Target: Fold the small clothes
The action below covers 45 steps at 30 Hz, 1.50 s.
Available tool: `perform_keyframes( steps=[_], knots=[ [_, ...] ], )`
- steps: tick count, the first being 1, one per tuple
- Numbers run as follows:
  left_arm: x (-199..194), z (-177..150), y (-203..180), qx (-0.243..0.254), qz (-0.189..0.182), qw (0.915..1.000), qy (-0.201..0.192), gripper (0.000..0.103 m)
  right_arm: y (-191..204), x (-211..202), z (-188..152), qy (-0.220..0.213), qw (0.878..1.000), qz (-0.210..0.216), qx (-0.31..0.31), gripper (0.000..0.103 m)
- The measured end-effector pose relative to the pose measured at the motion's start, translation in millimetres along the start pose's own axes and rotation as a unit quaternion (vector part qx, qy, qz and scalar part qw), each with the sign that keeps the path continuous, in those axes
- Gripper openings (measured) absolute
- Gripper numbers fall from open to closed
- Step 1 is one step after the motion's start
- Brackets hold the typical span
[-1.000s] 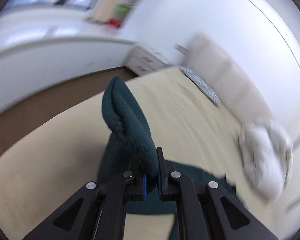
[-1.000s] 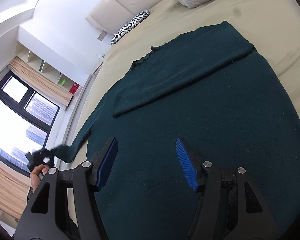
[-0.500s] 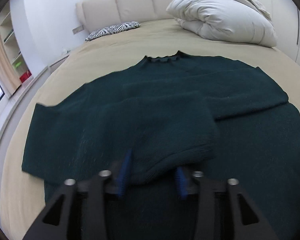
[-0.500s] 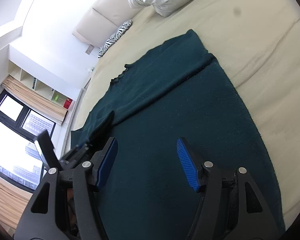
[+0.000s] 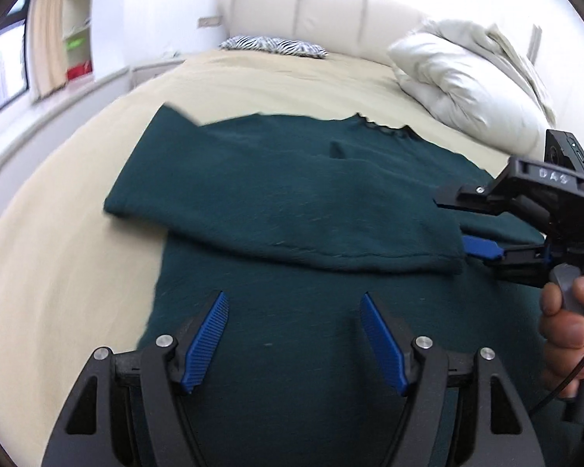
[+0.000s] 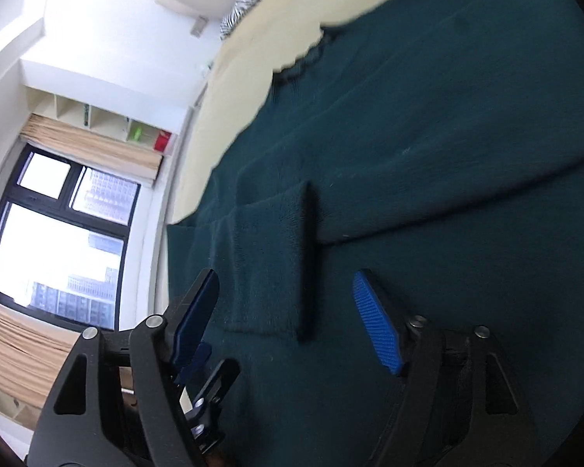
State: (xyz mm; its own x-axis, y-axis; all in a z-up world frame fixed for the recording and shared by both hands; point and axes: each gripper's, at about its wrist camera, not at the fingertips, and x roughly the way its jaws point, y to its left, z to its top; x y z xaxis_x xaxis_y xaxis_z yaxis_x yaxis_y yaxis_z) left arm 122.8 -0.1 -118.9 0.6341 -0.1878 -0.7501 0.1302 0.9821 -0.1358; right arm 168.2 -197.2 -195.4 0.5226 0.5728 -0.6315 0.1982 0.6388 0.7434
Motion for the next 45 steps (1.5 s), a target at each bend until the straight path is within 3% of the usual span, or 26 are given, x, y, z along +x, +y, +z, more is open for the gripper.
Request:
perform_keyframes(
  steps=[2, 3, 6, 10, 14, 18, 21, 25, 30, 34, 36, 38, 40, 42, 43, 45],
  knots=[
    [-0.5, -2.6, 7.2, -0.015, -0.011, 0.9998, -0.002, 0.073, 15.0, 9.4, 1.3, -0.002, 0.999, -0.02, -0.031, 0.05],
    [-2.0, -3.3, 7.4, -0.015, -0.012, 0.9998, -0.004, 0.073, 23.7, 14.5, 1.2, 0.003, 0.998, -0.033, -0.054, 0.036],
    [-5.5, -4.0, 7.2, -0.015, -0.014, 0.9997, -0.012, 0.073, 43.1, 15.0, -9.5, 0.003, 0.993, -0.064, -0.099, 0.009],
    [-5.5, -2.9, 14.5, -0.035, -0.025, 0.9989, -0.018, 0.072, 82.7, -14.8, -19.3, -0.037, 0.978, -0.078, -0.188, 0.007],
    [-6.2, -3.2, 15.1, -0.036, -0.025, 0.9989, -0.018, 0.071, 102.2, -50.2, 5.5, -0.08, 0.964, -0.087, -0.238, 0.007],
    [-11.8, 0.2, 21.3, -0.05, -0.032, 0.998, -0.022, 0.071, 72.1, -68.2, 36.8, -0.095, 0.963, -0.117, -0.226, 0.007],
    [-18.7, 10.3, 36.9, -0.077, -0.032, 0.996, -0.03, 0.071, 24.4, -60.1, 54.6, -0.073, 0.968, -0.148, -0.188, 0.007],
    [-13.1, 42.0, 61.3, -0.091, -0.009, 0.9951, -0.038, 0.071, -18.2, -48.7, 60.2, -0.05, 0.977, -0.145, -0.147, 0.007],
    [6.0, 104.6, 82.2, -0.082, 0.033, 0.9943, -0.059, 0.071, -23.5, -49.6, 62.1, -0.054, 0.979, -0.131, -0.15, 0.007],
    [53.1, 148.4, 81.8, -0.04, 0.066, 0.9968, -0.018, 0.073, -19.6, -55.2, 64.2, -0.054, 0.976, -0.132, -0.165, 0.008],
    [84.2, 160.1, 78.4, -0.019, 0.066, 0.9973, 0.025, 0.073, -17.4, -49.7, 58.4, -0.054, 0.976, -0.132, -0.166, 0.008],
    [111.3, 162.4, 80.6, -0.027, 0.059, 0.9959, 0.063, 0.063, -16.6, -47.1, 59.2, -0.054, 0.976, -0.132, -0.166, 0.009],
    [121.8, 160.2, 85.7, -0.039, 0.059, 0.9956, 0.062, 0.058, -16.9, -44.6, 60.7, -0.054, 0.976, -0.13, -0.166, 0.009],
    [119.8, 157.0, 88.1, -0.042, 0.054, 0.9966, 0.047, 0.034, -17.5, -44.1, 60.3, -0.054, 0.975, -0.13, -0.169, 0.009],
    [119.4, 154.9, 87.7, -0.037, 0.047, 0.9971, 0.046, 0.015, -17.3, -44.3, 60.0, -0.053, 0.974, -0.133, -0.173, 0.009],
    [116.6, 150.5, 81.6, -0.015, 0.054, 0.9978, 0.033, 0.009, -16.0, -44.5, 59.8, -0.056, 0.971, -0.141, -0.183, 0.008]
  ],
)
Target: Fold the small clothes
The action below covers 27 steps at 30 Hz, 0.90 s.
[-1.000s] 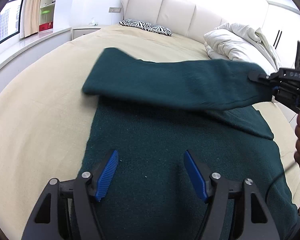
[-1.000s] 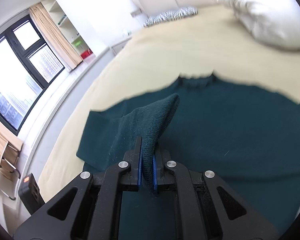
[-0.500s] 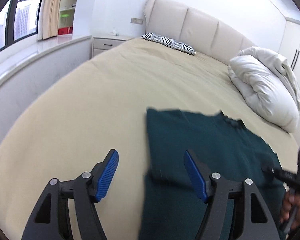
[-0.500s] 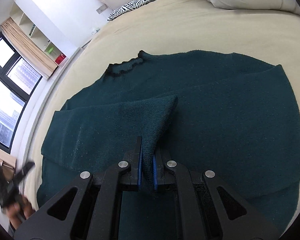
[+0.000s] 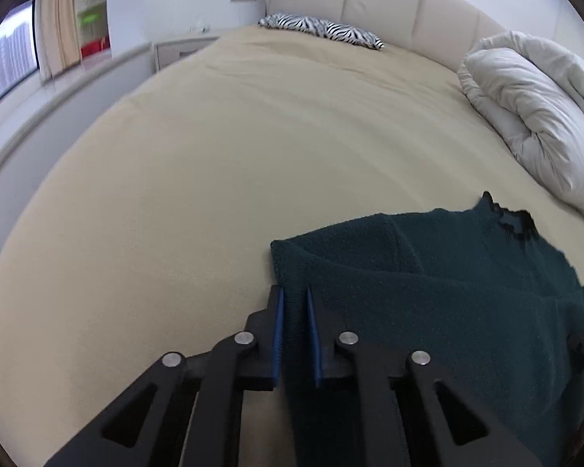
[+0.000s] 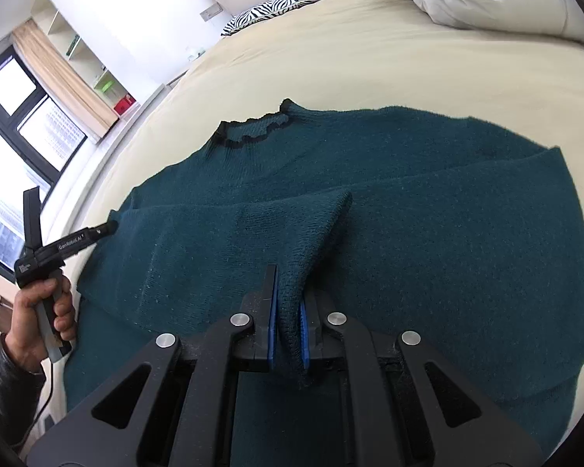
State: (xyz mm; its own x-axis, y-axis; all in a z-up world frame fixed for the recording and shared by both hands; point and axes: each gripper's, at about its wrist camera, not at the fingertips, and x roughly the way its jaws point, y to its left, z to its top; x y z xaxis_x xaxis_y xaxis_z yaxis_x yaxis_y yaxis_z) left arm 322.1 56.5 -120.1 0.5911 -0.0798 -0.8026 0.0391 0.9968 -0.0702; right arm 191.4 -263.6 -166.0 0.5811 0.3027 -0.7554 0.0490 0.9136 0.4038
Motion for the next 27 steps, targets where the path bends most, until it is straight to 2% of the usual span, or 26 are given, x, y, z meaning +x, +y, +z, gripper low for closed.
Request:
perform_keyframes(
  steps=[2, 8, 10, 11, 12, 13, 15, 18, 19, 22, 23, 25, 27],
  knots=[
    [-4.2, -5.6, -2.2, 0.006, 0.002, 0.9999, -0.01, 0.008, 2.0, 0.8, 1.6, -0.001, 1.0, -0.008, 0.003, 0.007],
    [-9.6, -16.8, 12.8, -0.021, -0.002, 0.9995, -0.025, 0.009, 14.2, -11.3, 10.6, -0.023, 1.0, -0.016, 0.004, 0.007],
    [-6.2, -16.2, 9.7, -0.018, 0.004, 0.9995, -0.026, 0.009, 12.8, -2.4, 11.8, -0.012, 1.0, -0.029, -0.001, 0.007],
    [-4.5, -16.1, 8.7, -0.015, 0.007, 0.9996, -0.024, 0.009, 7.7, 9.2, 10.9, 0.007, 0.999, -0.036, 0.003, 0.007],
    [-4.2, -17.5, 7.9, -0.013, 0.008, 0.9996, -0.023, 0.009, 0.2, 18.5, 8.4, 0.021, 0.999, -0.035, 0.018, 0.006],
    [-2.6, -16.9, 7.4, -0.014, 0.008, 0.9997, -0.021, 0.009, -8.2, 18.7, 5.3, 0.014, 0.999, -0.016, 0.044, 0.006],
    [-1.8, -15.0, 4.7, -0.008, 0.011, 0.9997, -0.018, 0.01, -10.6, 14.0, 4.0, 0.008, 0.998, -0.007, 0.059, 0.006],
    [-12.3, -14.4, 5.8, -0.02, 0.014, 0.9994, -0.026, 0.022, -8.0, 13.1, 4.1, 0.009, 0.998, -0.014, 0.055, 0.006],
    [-17.2, -14.7, 9.7, -0.032, 0.011, 0.9991, -0.025, 0.031, -9.7, 13.7, 5.3, 0.012, 0.998, -0.009, 0.062, 0.006],
    [-40.7, -19.9, 28.2, -0.076, -0.023, 0.9962, -0.036, 0.038, -16.7, 14.2, 7.4, 0.019, 0.996, 0.008, 0.081, 0.008],
    [-47.7, -22.8, 31.0, -0.078, -0.026, 0.996, -0.037, 0.046, -17.9, 12.5, 6.3, 0.021, 0.996, 0.011, 0.085, 0.009],
    [-55.0, -29.8, 29.7, -0.07, -0.031, 0.9968, -0.025, 0.058, -18.9, 7.7, 2.9, 0.023, 0.995, 0.018, 0.093, 0.012],
    [-57.7, -38.9, 19.1, -0.046, -0.026, 0.9986, -0.008, 0.06, -19.7, 3.9, 0.0, 0.021, 0.993, 0.036, 0.107, 0.026]
  ],
)
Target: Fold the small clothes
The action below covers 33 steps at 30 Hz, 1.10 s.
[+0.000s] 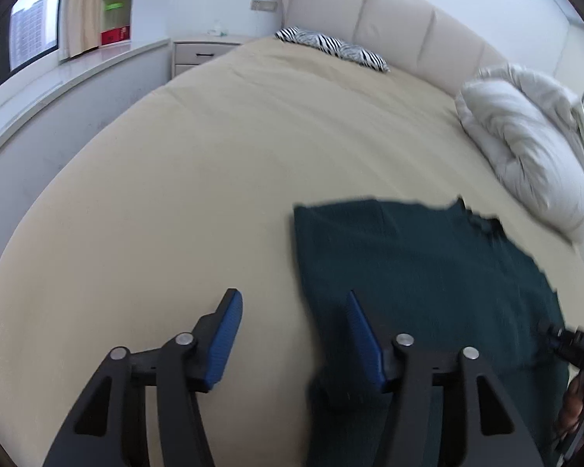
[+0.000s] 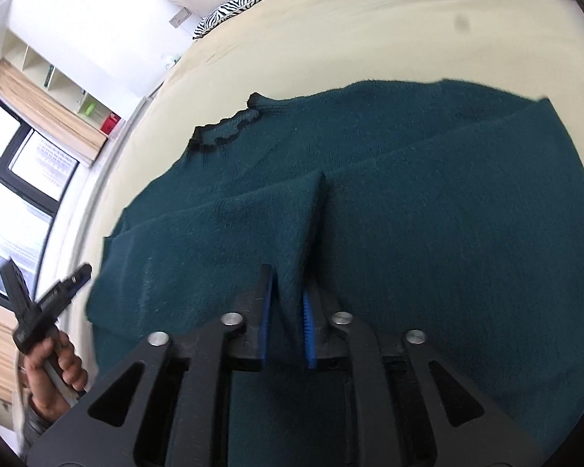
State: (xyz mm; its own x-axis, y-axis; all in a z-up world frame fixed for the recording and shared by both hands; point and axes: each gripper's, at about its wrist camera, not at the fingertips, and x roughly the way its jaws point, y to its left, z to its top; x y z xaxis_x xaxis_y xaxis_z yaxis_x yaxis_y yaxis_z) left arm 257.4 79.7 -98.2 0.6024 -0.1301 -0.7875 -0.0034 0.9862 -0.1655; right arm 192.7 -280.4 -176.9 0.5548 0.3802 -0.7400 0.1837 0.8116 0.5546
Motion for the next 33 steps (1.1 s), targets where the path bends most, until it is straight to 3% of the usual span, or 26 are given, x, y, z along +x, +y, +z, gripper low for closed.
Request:
perform_keyframes(
  steps=[4, 7, 8, 9, 11, 19, 27, 31, 33],
  knots=[
    [6.3, -25.1, -23.5, 0.056, 0.033, 0.9976, 0.023, 0.059, 2.3, -2.2, -8.5, -0.006, 1.0, 0.002, -0.002, 0.032],
    [10.0, -33.7, -25.6, 0.069, 0.036, 0.9968, 0.016, 0.035, 5.6, 0.6, -11.5, -0.007, 1.0, -0.012, -0.022, 0.031],
    [10.2, -34.2, -25.2, 0.067, 0.029, 0.9972, 0.015, 0.023, 7.0, 0.4, -11.5, -0.006, 0.999, -0.023, -0.029, 0.025],
    [9.8, -34.1, -26.0, 0.067, 0.023, 0.9974, 0.016, 0.019, 7.9, -0.2, -11.5, -0.004, 0.999, -0.04, -0.035, 0.012],
    [6.0, -33.5, -26.5, 0.07, 0.024, 0.9972, 0.011, 0.013, 7.4, -4.0, -11.8, -0.003, 0.998, -0.043, -0.036, 0.008],
    [7.9, -34.0, -14.6, 0.049, 0.017, 0.9986, 0.005, 0.013, 6.5, -4.4, -21.7, -0.006, 0.998, -0.051, -0.032, 0.006],
    [14.1, -35.9, -12.8, 0.054, 0.014, 0.9984, 0.002, 0.017, -17.3, 0.0, -18.3, -0.012, 1.0, 0.002, 0.01, 0.005],
    [-5.0, -41.6, -7.2, 0.042, 0.008, 0.9991, 0.0, 0.04, -21.0, -8.2, -17.8, -0.008, 1.0, 0.015, 0.027, 0.009],
    [-19.2, -49.5, -3.8, 0.036, 0.009, 0.9993, 0.004, 0.042, -25.7, -22.0, -19.0, -0.018, 0.999, -0.001, 0.045, 0.019]
  ],
)
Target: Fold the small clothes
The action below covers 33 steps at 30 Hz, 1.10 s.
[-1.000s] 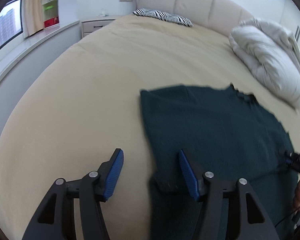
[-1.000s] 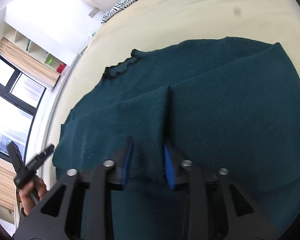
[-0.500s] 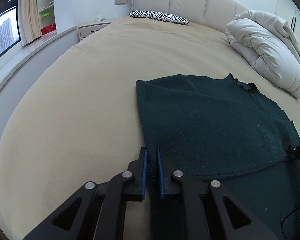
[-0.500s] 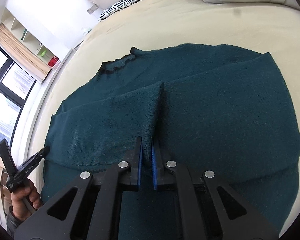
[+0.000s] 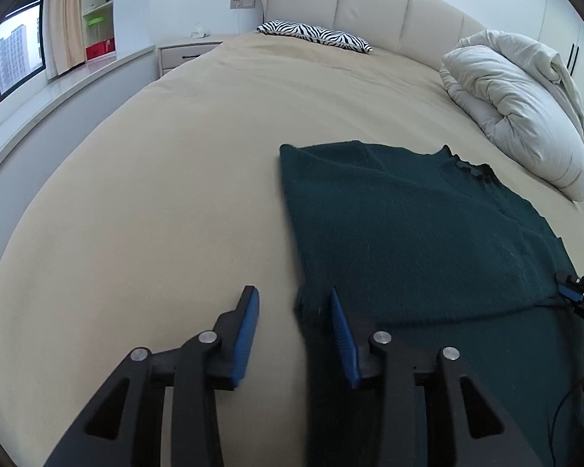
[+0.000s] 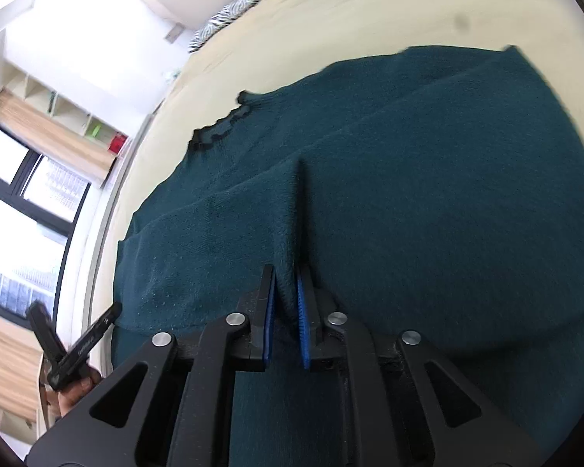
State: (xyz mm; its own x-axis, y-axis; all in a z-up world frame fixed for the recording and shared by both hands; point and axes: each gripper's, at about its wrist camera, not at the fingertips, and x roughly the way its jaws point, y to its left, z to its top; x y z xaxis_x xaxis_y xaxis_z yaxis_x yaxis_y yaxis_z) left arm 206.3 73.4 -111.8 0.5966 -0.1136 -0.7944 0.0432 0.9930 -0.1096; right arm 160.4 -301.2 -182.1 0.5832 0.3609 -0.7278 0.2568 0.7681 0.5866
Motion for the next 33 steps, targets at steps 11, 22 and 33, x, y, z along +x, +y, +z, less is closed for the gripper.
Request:
perform_keyframes(
  steps=[11, 22, 33],
  knots=[
    [-100.2, -117.0, 40.7, -0.058, -0.075, 0.9944, 0.046, 0.059, -42.8, -160.1, -93.4, -0.083, 0.996, -0.008, 0.022, 0.049],
    [-140.0, -187.6, 52.5, -0.103, -0.19, 0.9699, 0.113, 0.059, -81.1, -226.5, -201.6, -0.038, 0.998, 0.015, 0.055, 0.049],
    [-139.8, -199.4, 54.2, -0.125, -0.241, 0.9513, 0.147, 0.051, -102.0, -253.4, -223.8, -0.004, 0.997, 0.004, 0.072, 0.049]
  ],
)
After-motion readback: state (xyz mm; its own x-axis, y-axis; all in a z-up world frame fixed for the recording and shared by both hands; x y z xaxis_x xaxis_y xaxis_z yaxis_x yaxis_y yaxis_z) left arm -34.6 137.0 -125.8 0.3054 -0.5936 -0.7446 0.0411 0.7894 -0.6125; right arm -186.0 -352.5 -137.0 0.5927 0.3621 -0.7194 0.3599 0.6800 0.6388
